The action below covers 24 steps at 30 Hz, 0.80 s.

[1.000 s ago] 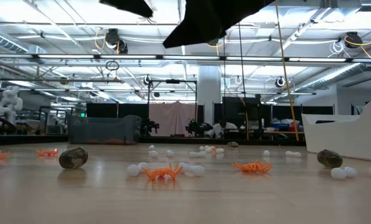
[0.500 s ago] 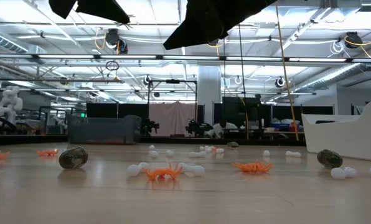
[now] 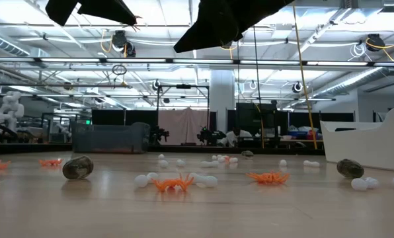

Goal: Sort Halloween decoration
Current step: Put the orange spider toy into the black bin

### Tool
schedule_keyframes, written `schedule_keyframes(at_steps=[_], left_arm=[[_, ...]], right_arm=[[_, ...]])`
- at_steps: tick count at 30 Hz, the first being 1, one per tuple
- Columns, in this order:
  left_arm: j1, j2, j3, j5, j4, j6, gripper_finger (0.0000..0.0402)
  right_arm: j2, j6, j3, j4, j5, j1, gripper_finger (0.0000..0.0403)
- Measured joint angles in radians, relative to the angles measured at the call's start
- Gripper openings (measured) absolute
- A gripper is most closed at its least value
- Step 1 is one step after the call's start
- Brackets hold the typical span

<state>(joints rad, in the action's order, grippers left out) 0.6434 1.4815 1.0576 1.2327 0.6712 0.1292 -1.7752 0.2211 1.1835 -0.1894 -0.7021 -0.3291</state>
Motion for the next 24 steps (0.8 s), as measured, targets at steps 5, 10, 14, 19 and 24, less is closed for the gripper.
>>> schedule_keyframes(at_steps=[5,10,14,19,24], left_arm=[[0.0,0.0,0.0,0.0,0.0,-0.041,0.0001],[0.0,0.0,0.0,0.001,0.0,-0.035,0.0001],[-0.002,0.0,0.0,0.013,-0.009,0.068,0.0001],[-0.022,-0.018,-0.001,0.097,0.025,0.194,0.0001],[-0.065,-0.093,-0.001,0.1,0.125,0.273,0.0001]], right_arm=[[0.0,0.0,0.0,0.005,0.001,-0.005,0.0093],[0.0,0.0,0.0,0.005,0.001,-0.007,0.0093],[0.0,0.0,0.0,0.005,0.001,-0.007,0.0093],[0.0,0.0,0.0,0.008,0.001,-0.007,0.0093],[0.0,0.0,0.0,0.027,0.001,-0.007,0.0093]])
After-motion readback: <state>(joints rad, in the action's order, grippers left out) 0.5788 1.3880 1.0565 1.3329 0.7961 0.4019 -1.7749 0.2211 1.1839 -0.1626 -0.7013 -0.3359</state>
